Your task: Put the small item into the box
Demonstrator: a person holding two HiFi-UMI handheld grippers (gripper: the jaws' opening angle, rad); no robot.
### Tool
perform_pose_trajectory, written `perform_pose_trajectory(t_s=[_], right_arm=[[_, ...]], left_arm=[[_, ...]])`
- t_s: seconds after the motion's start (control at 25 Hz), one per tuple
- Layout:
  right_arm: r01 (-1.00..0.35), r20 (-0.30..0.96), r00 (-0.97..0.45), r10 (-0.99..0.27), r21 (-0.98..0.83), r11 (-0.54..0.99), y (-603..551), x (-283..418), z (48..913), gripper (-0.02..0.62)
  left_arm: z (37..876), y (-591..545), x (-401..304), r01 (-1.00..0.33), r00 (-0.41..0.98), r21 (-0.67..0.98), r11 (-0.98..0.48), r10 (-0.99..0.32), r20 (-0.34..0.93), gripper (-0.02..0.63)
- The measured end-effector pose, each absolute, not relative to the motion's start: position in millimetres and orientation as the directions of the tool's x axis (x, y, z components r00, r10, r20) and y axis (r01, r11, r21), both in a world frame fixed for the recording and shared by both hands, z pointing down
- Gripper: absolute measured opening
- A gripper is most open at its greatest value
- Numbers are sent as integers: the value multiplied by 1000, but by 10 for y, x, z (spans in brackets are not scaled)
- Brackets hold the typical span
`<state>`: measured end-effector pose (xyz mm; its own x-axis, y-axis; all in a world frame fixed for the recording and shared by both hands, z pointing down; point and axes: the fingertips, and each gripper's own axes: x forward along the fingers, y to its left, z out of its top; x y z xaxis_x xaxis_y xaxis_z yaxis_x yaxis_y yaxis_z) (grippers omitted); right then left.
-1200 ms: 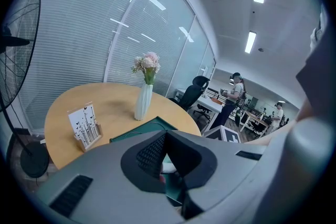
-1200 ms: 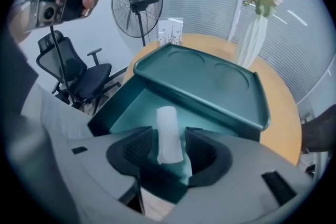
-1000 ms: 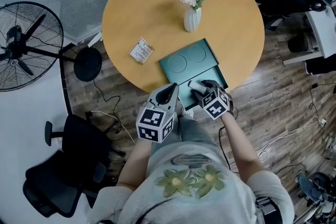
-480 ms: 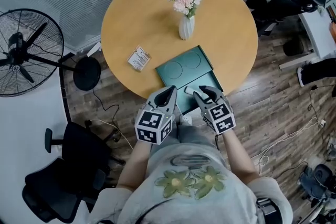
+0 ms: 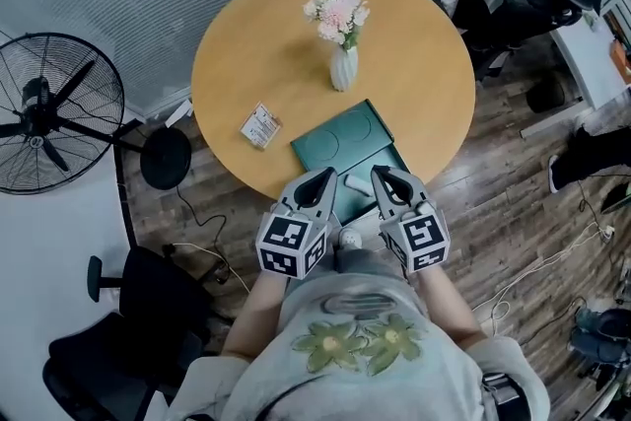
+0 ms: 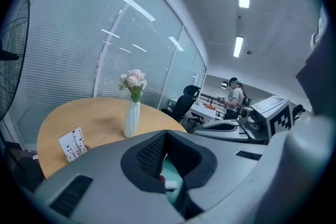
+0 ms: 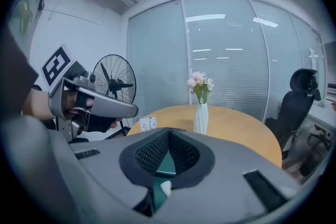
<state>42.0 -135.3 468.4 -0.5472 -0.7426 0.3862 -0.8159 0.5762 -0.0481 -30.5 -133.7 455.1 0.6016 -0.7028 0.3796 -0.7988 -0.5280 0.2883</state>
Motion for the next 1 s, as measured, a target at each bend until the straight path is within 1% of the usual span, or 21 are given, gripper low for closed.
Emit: perform_pose_trajectory(t_s=[0.4,1.0], right_arm=[[-802,358,-584,-729,-115,586,-1194,353,4535,0],[-794,356,-594,-722,-116,596,-1077,286,4515,0]], left_arm=[[4405,-1239,-224,-786,618,277,-552,-700,358,2],[4377,-1141,-196,-777,629,277,-565,-693,352,2]])
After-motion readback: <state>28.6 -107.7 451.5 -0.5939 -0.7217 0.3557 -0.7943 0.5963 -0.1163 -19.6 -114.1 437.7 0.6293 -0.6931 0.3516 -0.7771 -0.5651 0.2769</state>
